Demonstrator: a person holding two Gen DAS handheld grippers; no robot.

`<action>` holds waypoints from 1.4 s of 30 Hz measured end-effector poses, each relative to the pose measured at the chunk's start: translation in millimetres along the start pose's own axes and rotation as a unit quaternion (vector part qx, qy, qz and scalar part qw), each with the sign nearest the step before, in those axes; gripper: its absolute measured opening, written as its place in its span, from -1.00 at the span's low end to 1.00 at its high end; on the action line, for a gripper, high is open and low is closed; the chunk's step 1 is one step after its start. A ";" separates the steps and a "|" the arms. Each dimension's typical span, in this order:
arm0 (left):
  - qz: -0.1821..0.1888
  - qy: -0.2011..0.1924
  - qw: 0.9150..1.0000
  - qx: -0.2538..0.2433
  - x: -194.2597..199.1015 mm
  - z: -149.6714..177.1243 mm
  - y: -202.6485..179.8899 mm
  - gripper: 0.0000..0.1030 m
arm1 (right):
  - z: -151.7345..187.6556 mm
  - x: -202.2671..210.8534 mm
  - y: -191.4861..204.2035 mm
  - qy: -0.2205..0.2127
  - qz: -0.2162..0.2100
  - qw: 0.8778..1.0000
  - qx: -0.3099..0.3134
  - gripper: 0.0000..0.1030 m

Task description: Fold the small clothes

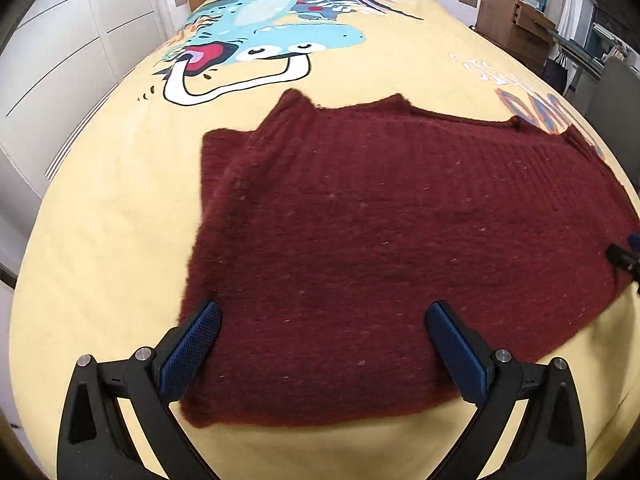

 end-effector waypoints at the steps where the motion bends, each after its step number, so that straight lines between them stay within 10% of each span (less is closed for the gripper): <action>1: 0.002 0.002 1.000 -0.002 -1.6 1.7 0.0 0.98 | -0.4 -0.1 -6.5 0.000 0.002 1.000 -0.003 0.99; 17: 0.035 0.012 0.999 0.016 -14.6 15.7 4.7 0.99 | 21.1 -18.0 -20.8 -0.017 0.002 1.000 -0.025 1.00; 30: 0.051 0.036 0.998 -0.021 16.2 0.4 3.6 0.98 | 4.5 48.7 12.1 -0.032 0.005 0.999 0.016 1.00; 37: 0.046 0.035 0.997 0.045 28.9 -17.5 43.3 0.98 | 4.9 88.9 29.0 -0.053 -0.006 0.998 0.025 1.00; 42: 0.079 0.102 0.985 0.116 -5.5 -6.3 71.3 0.98 | 22.3 88.9 37.5 -0.045 -0.001 0.998 0.044 1.00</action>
Point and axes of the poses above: each gripper's, at about its wrist camera, not at the fingertips, and x roughly against the way its jaws point, y to its left, z to its underside, the point moved 5 cm from there along -x, roughly the way its jaws point, and after that the axes turned 2 degrees about -x, right-handed, at the moved point
